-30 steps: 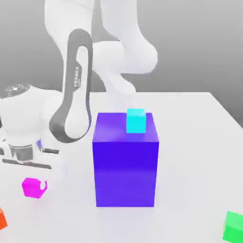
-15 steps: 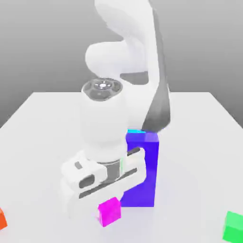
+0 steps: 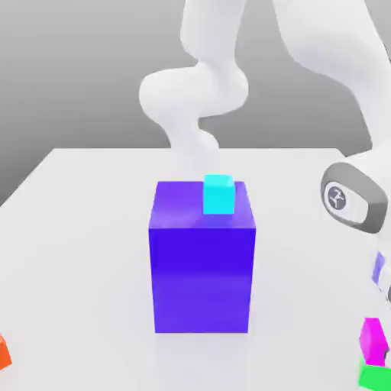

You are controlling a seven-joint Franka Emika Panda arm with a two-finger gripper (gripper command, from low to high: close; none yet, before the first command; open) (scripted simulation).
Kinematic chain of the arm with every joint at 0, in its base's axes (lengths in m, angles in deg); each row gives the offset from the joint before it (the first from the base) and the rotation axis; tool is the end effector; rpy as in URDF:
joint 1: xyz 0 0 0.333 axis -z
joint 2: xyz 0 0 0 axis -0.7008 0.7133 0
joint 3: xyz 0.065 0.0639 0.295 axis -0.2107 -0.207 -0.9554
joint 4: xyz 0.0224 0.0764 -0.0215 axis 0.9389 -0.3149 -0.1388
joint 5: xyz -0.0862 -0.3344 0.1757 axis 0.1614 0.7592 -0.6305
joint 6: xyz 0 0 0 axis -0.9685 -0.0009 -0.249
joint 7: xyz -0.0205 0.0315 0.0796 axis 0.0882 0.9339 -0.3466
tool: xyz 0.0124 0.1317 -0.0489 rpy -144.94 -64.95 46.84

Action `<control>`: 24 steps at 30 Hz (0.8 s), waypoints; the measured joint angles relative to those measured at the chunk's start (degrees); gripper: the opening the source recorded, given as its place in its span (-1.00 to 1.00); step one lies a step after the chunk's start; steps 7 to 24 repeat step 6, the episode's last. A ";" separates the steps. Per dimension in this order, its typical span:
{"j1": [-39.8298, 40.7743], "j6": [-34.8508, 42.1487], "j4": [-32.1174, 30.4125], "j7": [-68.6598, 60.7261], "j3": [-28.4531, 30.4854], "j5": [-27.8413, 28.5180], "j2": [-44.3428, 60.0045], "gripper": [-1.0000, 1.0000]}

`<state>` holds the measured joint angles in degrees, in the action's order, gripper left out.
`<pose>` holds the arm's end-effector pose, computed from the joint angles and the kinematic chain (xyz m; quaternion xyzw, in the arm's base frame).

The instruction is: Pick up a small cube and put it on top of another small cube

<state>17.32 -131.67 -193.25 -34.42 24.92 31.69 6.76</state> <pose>0.4666 0.2750 0.1476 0.9501 0.3121 -0.0007 0.0004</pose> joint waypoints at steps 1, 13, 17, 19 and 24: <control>0.00 0.00 0.00 0.00 0.00 0.00 0.00 1.00; -0.03 4.89 0.00 -0.48 -0.64 -0.47 -5.01 1.00; -0.03 4.89 0.00 -0.48 -0.64 -0.47 -5.01 1.00; -0.03 4.89 0.00 -0.48 -0.64 -0.47 -5.01 1.00; -0.03 4.89 0.00 -0.48 -0.64 -0.47 -5.01 1.00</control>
